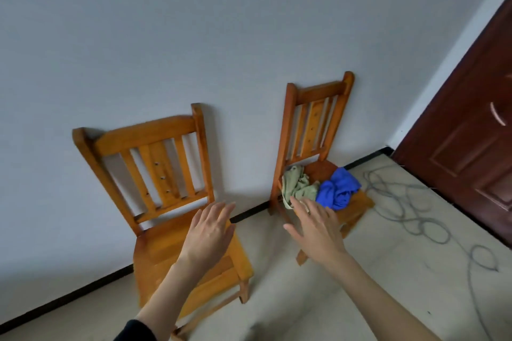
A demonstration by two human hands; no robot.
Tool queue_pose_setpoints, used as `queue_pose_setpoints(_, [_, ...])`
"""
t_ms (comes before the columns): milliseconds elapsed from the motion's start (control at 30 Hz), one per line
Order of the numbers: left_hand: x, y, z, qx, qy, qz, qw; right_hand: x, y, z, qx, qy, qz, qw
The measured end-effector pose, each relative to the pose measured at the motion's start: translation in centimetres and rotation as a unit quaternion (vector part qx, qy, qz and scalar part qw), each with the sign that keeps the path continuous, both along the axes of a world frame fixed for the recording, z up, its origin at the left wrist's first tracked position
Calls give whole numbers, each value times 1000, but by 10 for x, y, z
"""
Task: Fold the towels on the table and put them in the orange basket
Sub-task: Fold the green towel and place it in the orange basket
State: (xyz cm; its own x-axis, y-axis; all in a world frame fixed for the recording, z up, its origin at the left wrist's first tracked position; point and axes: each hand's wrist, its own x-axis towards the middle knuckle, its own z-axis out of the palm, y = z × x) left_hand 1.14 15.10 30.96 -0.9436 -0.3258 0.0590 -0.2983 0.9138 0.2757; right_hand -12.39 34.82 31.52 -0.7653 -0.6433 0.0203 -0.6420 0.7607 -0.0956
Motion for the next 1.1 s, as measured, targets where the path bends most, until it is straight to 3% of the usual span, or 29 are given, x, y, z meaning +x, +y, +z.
queue_pose_setpoints(467, [-253, 48, -48, 36, -65, -121, 990, -211, 76, -41, 30, -75, -118, 990])
queue_pose_setpoints(700, [-352, 87, -109, 75, -161, -45, 983, -324, 107, -95, 58, -145, -65, 986])
queue_pose_setpoints(900, [-409, 119, -167, 159, -294, 23, 942, -408, 118, -139, 97, -186, -9, 978])
queue_pose_setpoints(1100, [-461, 108, -230, 183, -314, 74, 929, -475, 86, -206, 108, -216, 30, 970])
